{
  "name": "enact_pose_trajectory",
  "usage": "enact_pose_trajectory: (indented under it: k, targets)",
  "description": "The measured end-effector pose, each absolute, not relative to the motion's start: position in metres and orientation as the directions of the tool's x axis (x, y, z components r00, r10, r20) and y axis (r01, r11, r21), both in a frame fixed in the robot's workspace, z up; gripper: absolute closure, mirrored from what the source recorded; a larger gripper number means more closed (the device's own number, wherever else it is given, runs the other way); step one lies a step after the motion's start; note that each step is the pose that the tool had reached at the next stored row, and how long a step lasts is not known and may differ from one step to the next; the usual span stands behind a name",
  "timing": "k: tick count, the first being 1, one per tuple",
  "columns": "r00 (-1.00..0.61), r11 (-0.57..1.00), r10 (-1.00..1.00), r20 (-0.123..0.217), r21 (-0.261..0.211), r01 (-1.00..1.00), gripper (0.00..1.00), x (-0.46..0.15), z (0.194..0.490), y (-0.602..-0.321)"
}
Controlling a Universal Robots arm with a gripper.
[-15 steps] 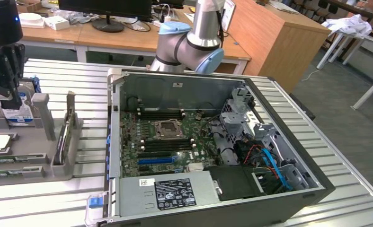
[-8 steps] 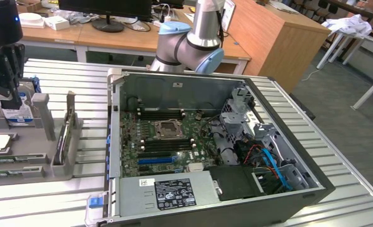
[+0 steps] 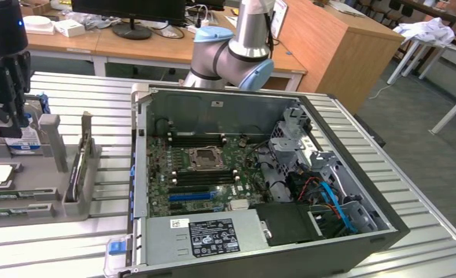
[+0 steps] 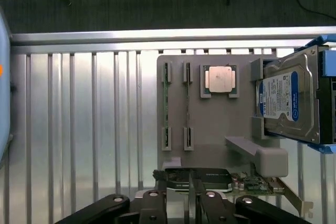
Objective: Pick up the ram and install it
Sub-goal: 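Pick up the ram and move it above insertion slot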
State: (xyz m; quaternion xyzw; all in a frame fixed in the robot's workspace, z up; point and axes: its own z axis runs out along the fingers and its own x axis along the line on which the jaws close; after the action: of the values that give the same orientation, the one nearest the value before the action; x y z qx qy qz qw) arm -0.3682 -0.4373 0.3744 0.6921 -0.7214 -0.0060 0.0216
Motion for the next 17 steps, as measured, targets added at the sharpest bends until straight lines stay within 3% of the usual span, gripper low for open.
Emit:
enact_pose_trajectory:
  k: [3, 17]
  targets:
    - [-0.041, 0.042, -0.999, 0.023, 0.038, -0.998, 0.59, -0.368, 0.374, -0.437]
    - [-0.038, 0.039, -0.999, 0.023, 0.036, -0.999, 0.59, -0.382, 0.353, -0.439]
